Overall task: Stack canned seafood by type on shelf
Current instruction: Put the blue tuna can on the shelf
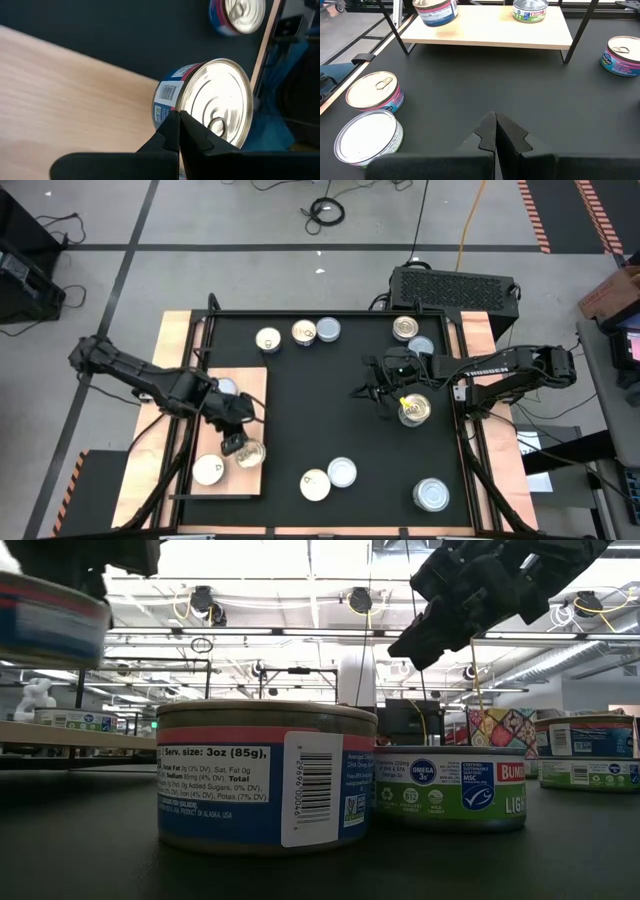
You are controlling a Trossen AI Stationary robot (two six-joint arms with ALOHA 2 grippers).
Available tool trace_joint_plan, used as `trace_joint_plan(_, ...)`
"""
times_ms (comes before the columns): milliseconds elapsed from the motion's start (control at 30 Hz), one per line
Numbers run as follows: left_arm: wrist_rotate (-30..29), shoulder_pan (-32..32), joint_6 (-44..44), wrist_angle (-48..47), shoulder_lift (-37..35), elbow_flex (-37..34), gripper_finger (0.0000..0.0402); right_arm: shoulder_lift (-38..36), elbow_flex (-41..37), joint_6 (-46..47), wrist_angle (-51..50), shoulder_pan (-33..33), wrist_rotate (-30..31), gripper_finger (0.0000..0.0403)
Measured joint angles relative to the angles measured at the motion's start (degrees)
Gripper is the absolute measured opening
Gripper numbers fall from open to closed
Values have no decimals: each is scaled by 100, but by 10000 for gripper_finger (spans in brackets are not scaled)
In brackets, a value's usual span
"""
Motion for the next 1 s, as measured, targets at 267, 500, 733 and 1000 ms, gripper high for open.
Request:
trace_joint_plan(267,22,-452,-215,692,17,-421,0,0,0,0,177,2,0,0)
trace_joint_plan(500,67,-651,-455,710,135,-620,0,0,0,0,329,2,-2,0)
trace_joint_plan(733,131,-748,-518,758,138,-710,0,0,0,-11,380,1,-2,0)
trace_joint_plan(1000,135,-743,-491,825,140,-727,0,0,0,-42,519,1,-2,0)
